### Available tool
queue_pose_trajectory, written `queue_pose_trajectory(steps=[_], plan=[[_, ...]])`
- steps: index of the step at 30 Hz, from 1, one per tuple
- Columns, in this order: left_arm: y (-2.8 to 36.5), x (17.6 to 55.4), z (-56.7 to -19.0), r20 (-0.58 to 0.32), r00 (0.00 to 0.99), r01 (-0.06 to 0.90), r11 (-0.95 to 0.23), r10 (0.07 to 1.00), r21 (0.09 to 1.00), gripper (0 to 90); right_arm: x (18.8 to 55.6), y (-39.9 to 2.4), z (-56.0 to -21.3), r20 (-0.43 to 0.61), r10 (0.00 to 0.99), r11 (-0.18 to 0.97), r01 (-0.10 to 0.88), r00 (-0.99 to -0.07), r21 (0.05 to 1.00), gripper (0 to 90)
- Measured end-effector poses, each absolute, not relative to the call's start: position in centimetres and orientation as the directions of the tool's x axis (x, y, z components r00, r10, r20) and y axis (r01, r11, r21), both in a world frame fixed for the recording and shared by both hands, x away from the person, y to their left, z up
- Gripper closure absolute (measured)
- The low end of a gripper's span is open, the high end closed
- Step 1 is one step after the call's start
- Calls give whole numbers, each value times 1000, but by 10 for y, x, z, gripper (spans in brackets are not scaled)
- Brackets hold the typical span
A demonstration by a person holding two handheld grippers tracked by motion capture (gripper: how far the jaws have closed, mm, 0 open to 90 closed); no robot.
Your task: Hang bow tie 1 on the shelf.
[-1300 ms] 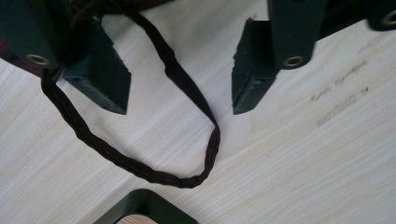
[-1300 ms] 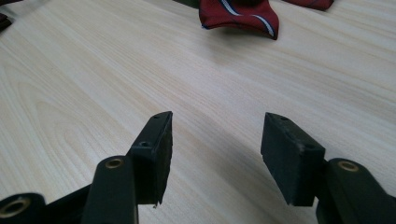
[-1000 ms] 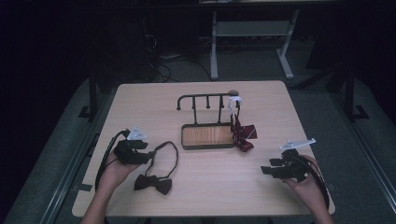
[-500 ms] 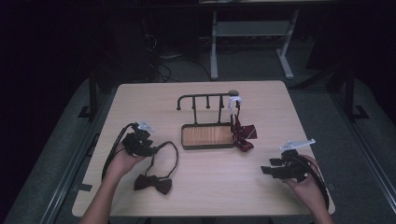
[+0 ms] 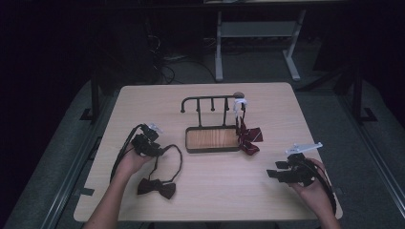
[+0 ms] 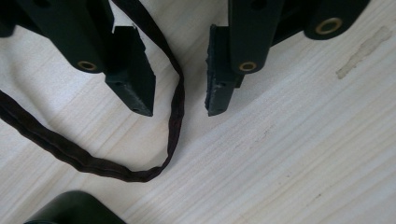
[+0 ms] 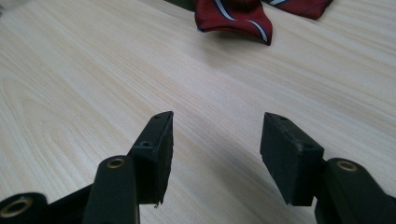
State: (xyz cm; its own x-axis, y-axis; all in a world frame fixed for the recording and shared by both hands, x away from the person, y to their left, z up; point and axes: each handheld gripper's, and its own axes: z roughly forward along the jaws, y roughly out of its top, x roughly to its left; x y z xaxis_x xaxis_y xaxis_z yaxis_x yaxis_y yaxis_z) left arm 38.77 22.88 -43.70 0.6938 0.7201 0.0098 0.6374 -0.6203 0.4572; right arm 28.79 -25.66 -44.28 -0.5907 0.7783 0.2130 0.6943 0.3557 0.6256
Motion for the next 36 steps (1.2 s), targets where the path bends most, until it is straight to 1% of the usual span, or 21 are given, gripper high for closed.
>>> queue_pose_trajectory(steps=[6,10,15,22,27,36], plan=[[230,390,-440,5,695,644,-626,719,440,694,287,-256,-441,207,783,353,693,-587,629,442],[231,392,-442,-7,700,646,-629,714,432,744,286,-257,-439,229,773,338,690,-591,640,441],[231,392,-442,-16,709,640,-634,705,433,820,285,-254,-436,228,773,334,685,-592,648,442],[230,391,-442,-20,714,640,-640,700,424,887,285,-255,-436,221,773,332,676,-594,658,442],[231,390,-441,-19,719,633,-643,695,431,896,285,-256,-435,242,765,316,676,-597,666,442],[234,384,-426,-12,737,606,-652,676,455,896,286,-257,-436,259,764,307,686,-590,660,441]])
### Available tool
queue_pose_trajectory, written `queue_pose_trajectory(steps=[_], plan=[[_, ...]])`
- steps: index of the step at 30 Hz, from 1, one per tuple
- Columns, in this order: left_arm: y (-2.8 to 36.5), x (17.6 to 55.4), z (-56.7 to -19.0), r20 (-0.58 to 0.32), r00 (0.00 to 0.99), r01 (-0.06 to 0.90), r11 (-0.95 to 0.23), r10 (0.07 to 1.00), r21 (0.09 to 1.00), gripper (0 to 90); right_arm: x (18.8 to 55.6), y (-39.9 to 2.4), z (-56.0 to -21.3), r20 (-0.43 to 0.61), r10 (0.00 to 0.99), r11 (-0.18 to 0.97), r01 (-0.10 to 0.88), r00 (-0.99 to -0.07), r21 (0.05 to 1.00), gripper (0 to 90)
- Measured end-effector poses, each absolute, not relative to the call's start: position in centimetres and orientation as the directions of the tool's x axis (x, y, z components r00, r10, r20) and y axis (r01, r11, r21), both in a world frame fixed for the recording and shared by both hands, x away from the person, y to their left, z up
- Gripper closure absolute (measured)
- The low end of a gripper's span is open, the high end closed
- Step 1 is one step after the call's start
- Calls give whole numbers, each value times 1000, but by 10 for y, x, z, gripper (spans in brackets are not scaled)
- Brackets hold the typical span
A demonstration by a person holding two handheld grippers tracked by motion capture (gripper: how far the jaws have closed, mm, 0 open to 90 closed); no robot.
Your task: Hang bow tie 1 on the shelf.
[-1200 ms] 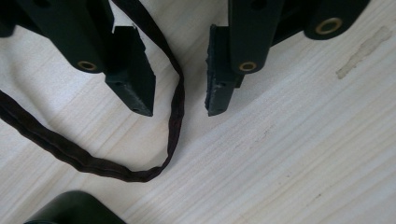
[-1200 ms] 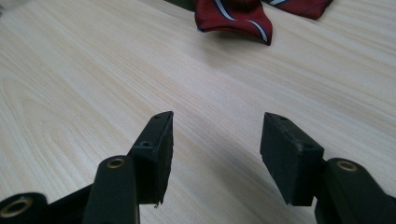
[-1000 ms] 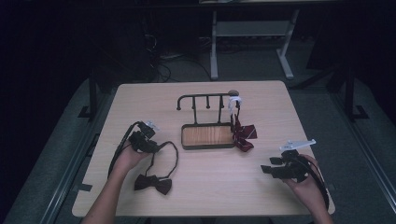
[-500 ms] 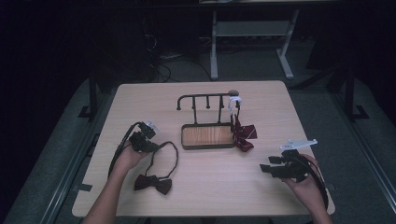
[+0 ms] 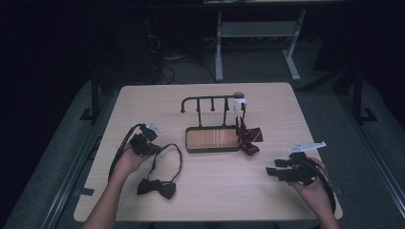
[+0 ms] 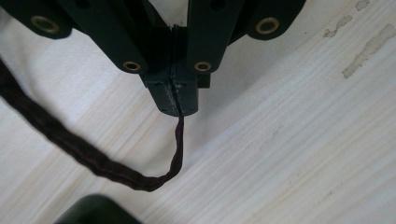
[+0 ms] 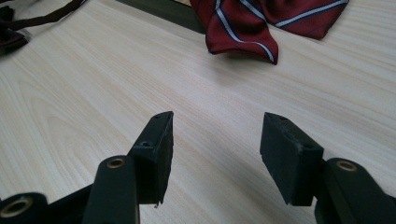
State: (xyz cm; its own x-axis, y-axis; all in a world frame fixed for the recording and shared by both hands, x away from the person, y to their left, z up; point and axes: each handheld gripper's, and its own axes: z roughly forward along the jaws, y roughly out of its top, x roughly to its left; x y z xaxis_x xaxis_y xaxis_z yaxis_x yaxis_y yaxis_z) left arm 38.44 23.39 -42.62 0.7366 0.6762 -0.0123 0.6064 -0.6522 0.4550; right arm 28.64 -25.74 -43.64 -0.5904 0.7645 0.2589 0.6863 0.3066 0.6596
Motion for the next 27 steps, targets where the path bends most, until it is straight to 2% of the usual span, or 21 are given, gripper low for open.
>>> queue_pose_trajectory(steps=[27], plan=[[229,359,-380,8,784,523,-668,621,529,896,288,-263,-438,290,755,283,692,-588,664,441]])
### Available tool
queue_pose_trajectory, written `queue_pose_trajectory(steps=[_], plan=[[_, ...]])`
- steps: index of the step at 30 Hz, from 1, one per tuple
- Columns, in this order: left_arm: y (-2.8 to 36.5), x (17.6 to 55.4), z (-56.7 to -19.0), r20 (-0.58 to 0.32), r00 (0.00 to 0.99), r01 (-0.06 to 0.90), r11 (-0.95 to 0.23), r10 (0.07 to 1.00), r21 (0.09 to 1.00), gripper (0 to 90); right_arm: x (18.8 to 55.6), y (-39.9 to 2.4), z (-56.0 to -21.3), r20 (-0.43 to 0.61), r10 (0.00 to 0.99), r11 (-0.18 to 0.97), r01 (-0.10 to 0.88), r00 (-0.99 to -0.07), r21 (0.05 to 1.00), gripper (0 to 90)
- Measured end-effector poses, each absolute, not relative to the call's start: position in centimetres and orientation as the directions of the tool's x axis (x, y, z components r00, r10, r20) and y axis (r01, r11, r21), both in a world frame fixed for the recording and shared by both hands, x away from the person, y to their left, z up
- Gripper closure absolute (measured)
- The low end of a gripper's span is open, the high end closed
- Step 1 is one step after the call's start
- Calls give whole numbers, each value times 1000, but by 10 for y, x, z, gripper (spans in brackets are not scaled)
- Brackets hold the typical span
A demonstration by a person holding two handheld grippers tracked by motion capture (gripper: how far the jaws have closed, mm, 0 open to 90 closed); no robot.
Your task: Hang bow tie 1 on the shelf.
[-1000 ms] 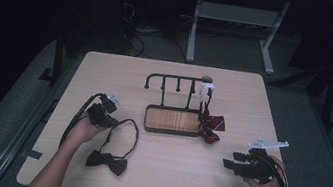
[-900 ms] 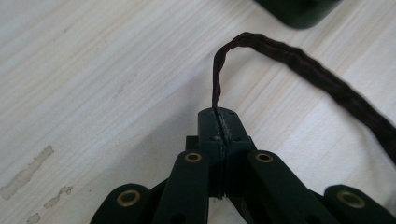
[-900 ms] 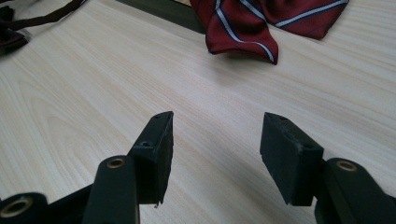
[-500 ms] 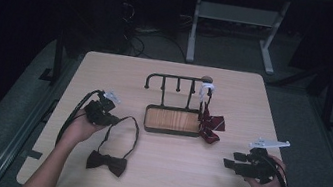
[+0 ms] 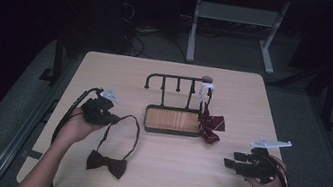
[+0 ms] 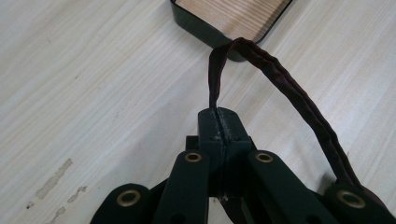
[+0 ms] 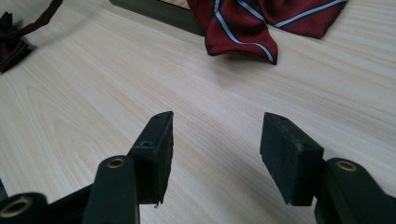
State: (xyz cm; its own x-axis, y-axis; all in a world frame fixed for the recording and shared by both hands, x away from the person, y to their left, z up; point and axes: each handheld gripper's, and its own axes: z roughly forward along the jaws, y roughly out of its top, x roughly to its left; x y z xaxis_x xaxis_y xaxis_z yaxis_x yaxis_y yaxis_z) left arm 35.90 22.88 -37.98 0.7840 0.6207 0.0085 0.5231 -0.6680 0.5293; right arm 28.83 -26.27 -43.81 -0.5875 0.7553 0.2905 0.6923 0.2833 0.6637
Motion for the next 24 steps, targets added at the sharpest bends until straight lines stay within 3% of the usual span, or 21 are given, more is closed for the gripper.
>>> queue_pose_trajectory(steps=[24], plan=[[219,344,-344,32,833,446,-705,552,552,896,291,-271,-443,305,759,265,701,-575,662,442]])
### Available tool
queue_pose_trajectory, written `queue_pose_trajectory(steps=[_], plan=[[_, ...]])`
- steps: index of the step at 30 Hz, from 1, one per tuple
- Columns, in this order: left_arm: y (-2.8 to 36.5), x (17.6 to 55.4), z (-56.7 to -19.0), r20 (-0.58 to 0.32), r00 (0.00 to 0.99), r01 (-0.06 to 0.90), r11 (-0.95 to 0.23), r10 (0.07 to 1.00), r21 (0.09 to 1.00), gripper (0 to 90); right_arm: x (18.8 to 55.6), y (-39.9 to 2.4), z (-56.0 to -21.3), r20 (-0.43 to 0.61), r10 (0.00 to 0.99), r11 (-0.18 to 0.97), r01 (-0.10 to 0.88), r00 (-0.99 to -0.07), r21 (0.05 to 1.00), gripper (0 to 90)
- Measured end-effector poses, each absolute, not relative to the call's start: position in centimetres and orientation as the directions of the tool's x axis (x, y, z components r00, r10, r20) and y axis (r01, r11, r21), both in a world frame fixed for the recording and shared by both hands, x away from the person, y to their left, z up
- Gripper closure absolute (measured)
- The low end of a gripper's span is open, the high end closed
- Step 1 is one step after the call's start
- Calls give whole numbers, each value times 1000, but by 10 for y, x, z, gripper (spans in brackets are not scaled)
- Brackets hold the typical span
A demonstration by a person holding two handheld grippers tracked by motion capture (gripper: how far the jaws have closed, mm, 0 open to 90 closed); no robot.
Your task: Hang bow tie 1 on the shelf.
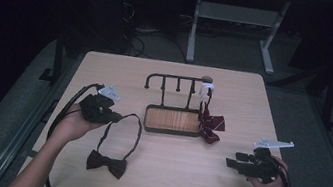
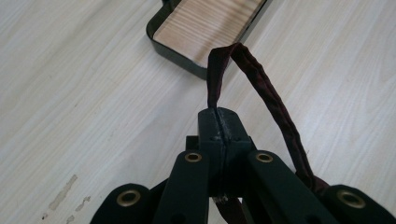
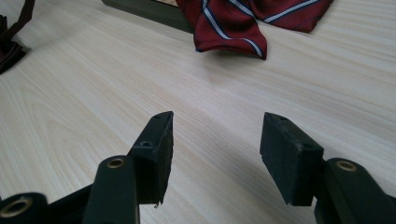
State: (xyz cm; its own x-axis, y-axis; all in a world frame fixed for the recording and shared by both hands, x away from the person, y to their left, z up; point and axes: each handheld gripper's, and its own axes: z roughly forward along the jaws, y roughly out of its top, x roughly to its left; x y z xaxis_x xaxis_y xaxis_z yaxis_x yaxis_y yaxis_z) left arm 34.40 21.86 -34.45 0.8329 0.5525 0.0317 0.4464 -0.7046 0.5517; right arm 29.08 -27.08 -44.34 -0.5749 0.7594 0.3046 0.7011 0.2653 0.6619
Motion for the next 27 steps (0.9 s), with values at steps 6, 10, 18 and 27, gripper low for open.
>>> queue_pose_trajectory(steps=[6,10,18,27], plan=[[217,341,-339,26,842,434,-706,539,559,896,290,-272,-442,305,761,262,701,-572,663,441],[217,340,-335,23,845,431,-707,534,560,897,291,-271,-443,306,762,264,705,-571,658,441],[216,337,-325,40,851,413,-715,524,564,897,291,-269,-443,302,761,268,703,-574,658,441],[214,332,-313,62,858,389,-724,510,569,897,290,-268,-442,301,762,269,702,-574,659,442]])
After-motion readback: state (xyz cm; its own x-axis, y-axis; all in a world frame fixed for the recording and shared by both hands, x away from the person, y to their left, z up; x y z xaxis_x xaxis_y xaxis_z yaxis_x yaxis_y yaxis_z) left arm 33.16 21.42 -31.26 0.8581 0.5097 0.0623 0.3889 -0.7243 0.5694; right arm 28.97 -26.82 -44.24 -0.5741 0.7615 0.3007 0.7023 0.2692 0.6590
